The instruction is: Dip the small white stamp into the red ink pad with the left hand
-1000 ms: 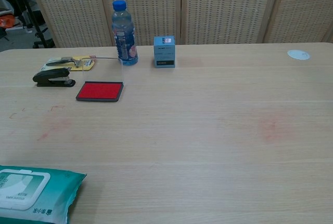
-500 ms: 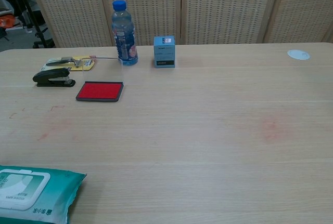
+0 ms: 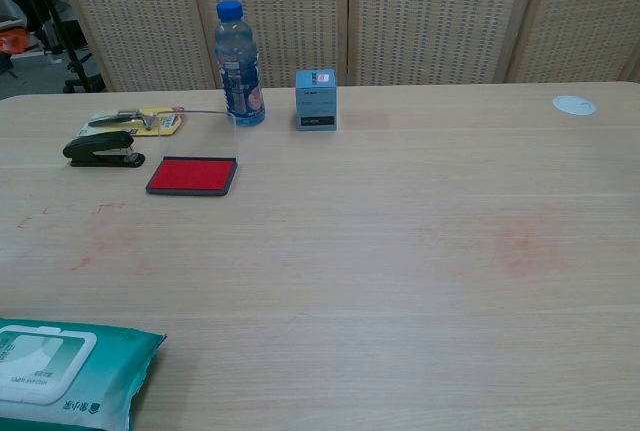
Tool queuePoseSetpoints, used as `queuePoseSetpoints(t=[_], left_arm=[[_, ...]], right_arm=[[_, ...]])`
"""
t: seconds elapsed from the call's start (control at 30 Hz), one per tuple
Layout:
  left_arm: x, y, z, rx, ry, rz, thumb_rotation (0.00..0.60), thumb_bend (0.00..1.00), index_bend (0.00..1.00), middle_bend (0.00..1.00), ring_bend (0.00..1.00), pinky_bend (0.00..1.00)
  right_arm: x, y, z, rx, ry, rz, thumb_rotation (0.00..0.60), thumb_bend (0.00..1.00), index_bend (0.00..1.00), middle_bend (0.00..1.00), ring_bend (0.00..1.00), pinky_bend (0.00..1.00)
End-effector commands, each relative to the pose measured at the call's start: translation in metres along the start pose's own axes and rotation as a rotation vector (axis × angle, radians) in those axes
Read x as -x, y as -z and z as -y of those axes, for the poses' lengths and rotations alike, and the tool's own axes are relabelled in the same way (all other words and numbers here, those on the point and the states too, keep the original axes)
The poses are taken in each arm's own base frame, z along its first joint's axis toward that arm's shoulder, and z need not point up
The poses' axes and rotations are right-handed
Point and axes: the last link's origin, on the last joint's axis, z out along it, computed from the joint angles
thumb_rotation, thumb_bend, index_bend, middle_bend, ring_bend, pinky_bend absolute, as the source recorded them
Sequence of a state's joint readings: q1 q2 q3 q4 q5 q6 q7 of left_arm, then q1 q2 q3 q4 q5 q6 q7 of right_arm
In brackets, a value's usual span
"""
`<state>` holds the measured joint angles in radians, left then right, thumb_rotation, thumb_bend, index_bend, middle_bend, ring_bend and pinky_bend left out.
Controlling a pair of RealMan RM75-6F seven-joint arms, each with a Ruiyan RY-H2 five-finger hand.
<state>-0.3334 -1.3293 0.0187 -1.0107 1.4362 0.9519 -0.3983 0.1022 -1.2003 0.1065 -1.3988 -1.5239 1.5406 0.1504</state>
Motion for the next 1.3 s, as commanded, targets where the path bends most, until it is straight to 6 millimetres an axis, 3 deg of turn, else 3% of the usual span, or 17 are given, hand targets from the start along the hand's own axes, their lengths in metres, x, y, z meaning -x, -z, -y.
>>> queuePoseSetpoints(t=[0.03,0.27,0.6,0.8,0.97,1.17,1.3], left_arm=[[0.001,-0.001,0.0,-0.004,-0.007,0.01,0.6,0.29,0.46,1.0,1.0,0.96],[0.002,-0.002,0.001,-0.017,-0.017,0.022,0.6,0.3,0.46,1.0,1.0,0.96],[0.004,-0.003,-0.002,-0.024,-0.021,0.021,0.6,0.34,0.55,1.0,1.0,0.96],[0.004,-0.003,-0.003,-0.028,-0.01,0.022,0.6,0.43,0.58,1.0,1.0,0.96],[0.0,-0.002,-0.003,-0.024,0.003,0.003,0.6,0.43,0.59,1.0,1.0,0.96],[-0.02,0.003,-0.013,0.044,0.08,-0.102,0.6,0.43,0.62,1.0,1.0,0.96],[-0.043,-0.002,-0.031,0.124,0.161,-0.207,0.6,0.42,0.62,1.0,1.0,0.96]], right_arm=[[0.0,0.0,0.0,0.002,0.0,0.001,0.6,0.05,0.0,0.0,0.0,0.0],[0.001,-0.001,0.0,0.003,0.004,0.005,0.6,0.05,0.0,0.0,0.0,0.0],[0.001,-0.001,0.0,0.0,-0.006,0.001,0.6,0.05,0.0,0.0,0.0,0.0],[0.0,-0.001,0.0,-0.006,-0.015,0.002,0.6,0.05,0.0,0.0,0.0,0.0],[0.0,-0.001,0.0,-0.008,-0.016,0.002,0.6,0.05,0.0,0.0,0.0,0.0],[0.001,-0.001,0.0,-0.007,-0.019,0.002,0.6,0.05,0.0,0.0,0.0,0.0],[0.001,-0.001,0.0,-0.008,-0.023,0.006,0.6,0.05,0.0,0.0,0.0,0.0]])
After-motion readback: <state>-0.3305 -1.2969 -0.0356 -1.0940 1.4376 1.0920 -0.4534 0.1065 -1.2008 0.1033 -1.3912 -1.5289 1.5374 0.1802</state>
